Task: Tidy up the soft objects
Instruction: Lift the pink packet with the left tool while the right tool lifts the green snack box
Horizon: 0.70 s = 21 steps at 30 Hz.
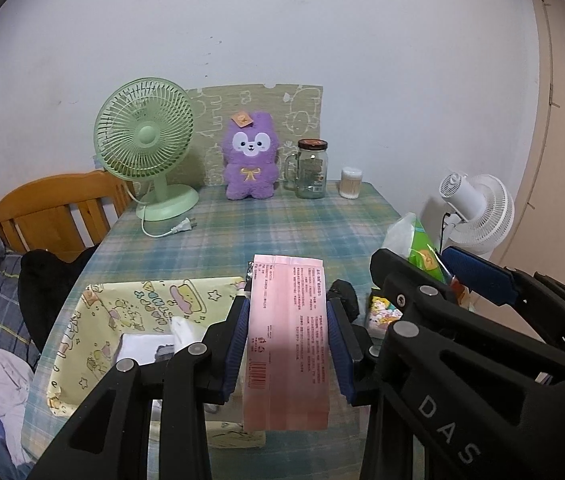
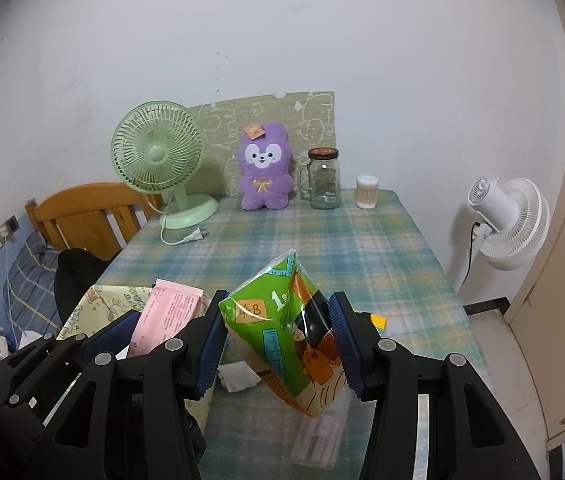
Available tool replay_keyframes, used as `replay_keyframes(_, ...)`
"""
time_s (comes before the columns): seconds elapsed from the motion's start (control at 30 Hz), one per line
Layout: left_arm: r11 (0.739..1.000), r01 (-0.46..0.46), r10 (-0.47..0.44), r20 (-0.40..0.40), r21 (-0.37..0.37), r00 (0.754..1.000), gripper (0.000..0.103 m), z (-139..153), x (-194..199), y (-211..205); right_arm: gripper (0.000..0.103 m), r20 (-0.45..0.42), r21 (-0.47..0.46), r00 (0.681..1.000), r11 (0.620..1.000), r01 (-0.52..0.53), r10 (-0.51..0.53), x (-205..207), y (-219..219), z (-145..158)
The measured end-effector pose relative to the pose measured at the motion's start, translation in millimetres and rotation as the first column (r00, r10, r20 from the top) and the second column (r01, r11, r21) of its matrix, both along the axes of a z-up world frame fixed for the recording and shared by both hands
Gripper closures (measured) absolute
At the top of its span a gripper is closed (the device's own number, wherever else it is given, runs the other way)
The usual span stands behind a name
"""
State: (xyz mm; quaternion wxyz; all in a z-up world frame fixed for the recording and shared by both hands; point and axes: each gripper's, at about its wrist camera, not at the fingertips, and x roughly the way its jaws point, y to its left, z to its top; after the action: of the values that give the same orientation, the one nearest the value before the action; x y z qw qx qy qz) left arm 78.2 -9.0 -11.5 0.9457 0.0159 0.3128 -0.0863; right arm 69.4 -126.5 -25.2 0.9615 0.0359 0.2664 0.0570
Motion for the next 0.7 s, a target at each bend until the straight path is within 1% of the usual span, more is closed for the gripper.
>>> replay_keyframes(0.33, 1.000, -0.027, 0.027, 0.000, -0.002, 1.000, 0.064, 0.5, 11.3, 26.6, 0.049, -0.005, -0.002, 0.999, 0.999, -0.049, 0.049, 16.9, 27.2, 0.5)
replay_keyframes(0.7, 0.998, -0.051, 0.051, 0.002, 0.019, 0.999, 0.064, -3.8, 23.5, 54.5, 0.050, -0.021, 0.002, 0.996, 0.996, -0.085, 0.085, 31.9, 59.3, -6.0)
